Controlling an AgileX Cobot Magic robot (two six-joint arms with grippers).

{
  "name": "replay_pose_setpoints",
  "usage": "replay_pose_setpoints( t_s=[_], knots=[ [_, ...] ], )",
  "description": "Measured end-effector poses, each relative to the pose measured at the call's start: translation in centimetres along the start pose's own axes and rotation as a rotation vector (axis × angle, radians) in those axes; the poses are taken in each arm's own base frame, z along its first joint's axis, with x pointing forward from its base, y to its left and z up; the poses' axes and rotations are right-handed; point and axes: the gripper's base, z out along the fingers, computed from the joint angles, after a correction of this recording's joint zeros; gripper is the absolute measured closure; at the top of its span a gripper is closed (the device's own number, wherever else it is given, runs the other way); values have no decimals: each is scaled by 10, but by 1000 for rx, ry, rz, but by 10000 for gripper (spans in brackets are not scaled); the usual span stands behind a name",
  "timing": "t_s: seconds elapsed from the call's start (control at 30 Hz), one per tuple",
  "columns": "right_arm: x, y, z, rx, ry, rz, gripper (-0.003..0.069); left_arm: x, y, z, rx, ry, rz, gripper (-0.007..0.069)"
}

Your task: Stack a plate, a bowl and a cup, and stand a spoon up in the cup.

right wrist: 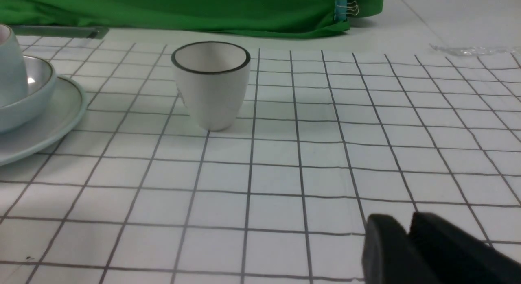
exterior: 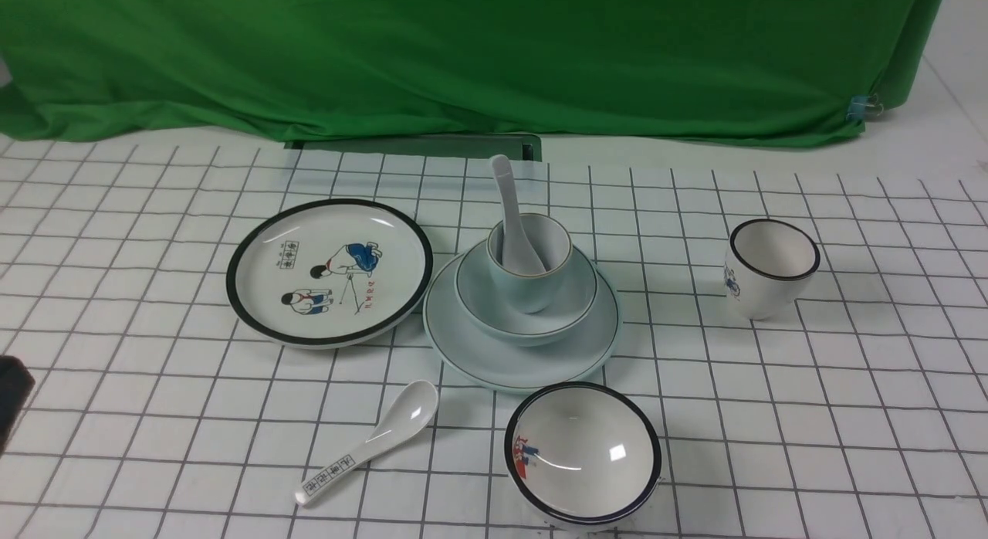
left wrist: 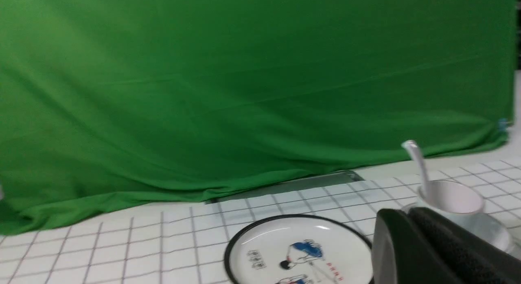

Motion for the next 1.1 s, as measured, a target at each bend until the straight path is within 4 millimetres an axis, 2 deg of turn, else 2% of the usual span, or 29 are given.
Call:
replay_pose_setpoints(
  t_s=[0.2,0.4,0.53,1.1],
  knots=[
    [0,0,0,0,0,0,524,47,6,-2,-142,91,4,653],
    [0,0,0,0,1,0,512,62,6,-8,-179,203,-35,653],
    [0,0,0,1,5,0,501,68,8,-10,-218,266,-39,653],
    [0,0,0,0,3,0,471,68,9,-10,-231,268,-34,653]
  ],
)
